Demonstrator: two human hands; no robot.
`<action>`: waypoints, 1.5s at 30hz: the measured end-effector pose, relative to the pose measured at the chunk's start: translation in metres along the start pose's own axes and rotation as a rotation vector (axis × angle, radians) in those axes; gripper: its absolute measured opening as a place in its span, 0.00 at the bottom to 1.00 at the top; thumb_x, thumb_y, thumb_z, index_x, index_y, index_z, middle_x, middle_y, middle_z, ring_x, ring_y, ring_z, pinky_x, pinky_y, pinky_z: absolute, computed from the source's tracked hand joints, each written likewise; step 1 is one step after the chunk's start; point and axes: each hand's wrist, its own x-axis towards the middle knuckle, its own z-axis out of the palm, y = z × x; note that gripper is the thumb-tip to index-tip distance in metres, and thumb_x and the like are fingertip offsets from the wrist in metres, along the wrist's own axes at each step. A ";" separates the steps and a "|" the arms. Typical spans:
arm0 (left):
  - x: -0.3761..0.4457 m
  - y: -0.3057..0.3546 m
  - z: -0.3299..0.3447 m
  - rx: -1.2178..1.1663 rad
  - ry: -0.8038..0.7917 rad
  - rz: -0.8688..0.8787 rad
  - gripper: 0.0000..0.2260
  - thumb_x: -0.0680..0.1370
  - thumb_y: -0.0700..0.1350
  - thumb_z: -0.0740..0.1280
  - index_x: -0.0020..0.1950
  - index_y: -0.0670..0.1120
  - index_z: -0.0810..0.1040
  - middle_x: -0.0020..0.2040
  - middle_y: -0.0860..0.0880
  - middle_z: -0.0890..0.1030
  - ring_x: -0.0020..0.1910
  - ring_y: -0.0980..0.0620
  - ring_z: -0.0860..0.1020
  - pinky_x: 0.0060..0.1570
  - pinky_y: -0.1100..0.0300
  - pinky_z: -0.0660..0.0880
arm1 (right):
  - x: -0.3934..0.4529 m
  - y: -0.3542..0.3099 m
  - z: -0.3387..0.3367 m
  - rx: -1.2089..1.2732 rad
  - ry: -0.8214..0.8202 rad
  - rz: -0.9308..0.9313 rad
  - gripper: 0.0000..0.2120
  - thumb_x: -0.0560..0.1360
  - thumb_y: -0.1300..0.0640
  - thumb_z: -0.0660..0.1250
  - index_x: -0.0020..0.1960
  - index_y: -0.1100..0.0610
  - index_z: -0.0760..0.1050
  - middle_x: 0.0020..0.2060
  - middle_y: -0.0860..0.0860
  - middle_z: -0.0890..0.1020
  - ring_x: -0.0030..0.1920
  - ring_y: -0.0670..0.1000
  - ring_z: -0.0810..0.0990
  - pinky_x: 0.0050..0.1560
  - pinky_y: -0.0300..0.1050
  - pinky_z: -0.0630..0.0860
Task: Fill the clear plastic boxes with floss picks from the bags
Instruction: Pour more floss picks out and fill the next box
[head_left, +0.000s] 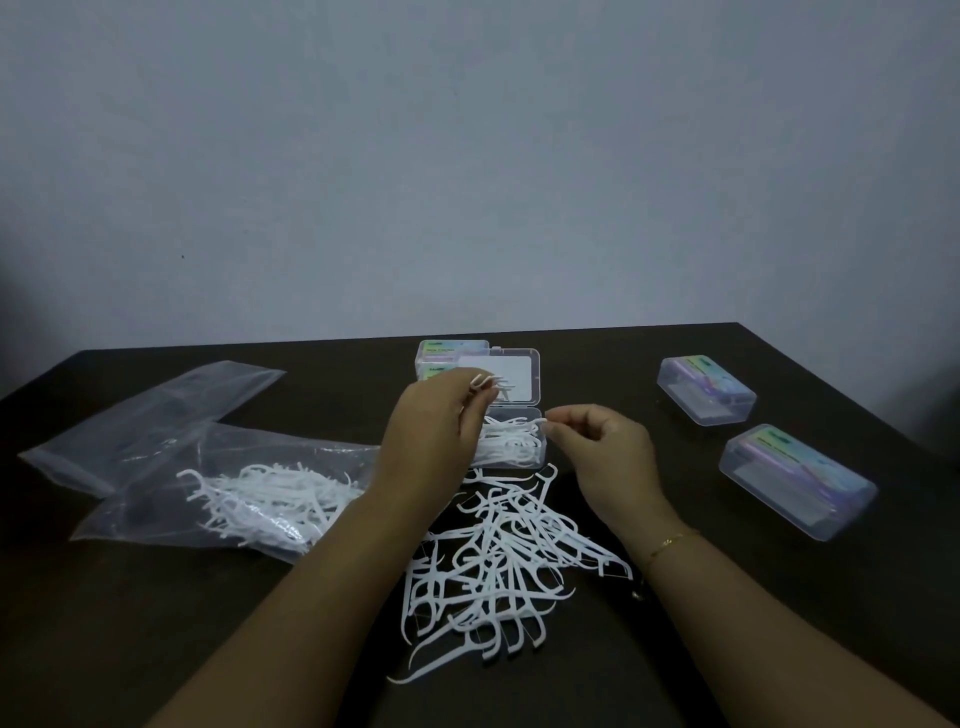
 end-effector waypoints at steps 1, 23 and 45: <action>0.001 -0.001 0.000 0.007 0.006 0.009 0.08 0.79 0.43 0.65 0.53 0.42 0.81 0.49 0.45 0.83 0.47 0.48 0.80 0.49 0.55 0.76 | 0.001 0.002 0.001 -0.030 -0.037 0.001 0.06 0.75 0.62 0.68 0.47 0.53 0.81 0.45 0.49 0.83 0.47 0.46 0.81 0.48 0.35 0.76; -0.001 -0.019 0.009 0.387 -0.219 -0.044 0.15 0.79 0.55 0.62 0.65 0.54 0.76 0.61 0.55 0.79 0.54 0.55 0.73 0.52 0.61 0.56 | 0.007 0.011 0.002 -0.310 -0.092 -0.080 0.12 0.77 0.58 0.64 0.59 0.54 0.79 0.54 0.49 0.78 0.59 0.51 0.74 0.63 0.51 0.71; -0.005 -0.016 -0.003 0.487 -0.510 -0.060 0.20 0.81 0.52 0.52 0.74 0.56 0.64 0.71 0.56 0.67 0.68 0.55 0.61 0.62 0.54 0.54 | 0.004 0.007 0.001 -0.639 -0.306 -0.126 0.21 0.79 0.51 0.60 0.71 0.45 0.67 0.61 0.48 0.73 0.63 0.49 0.69 0.66 0.53 0.67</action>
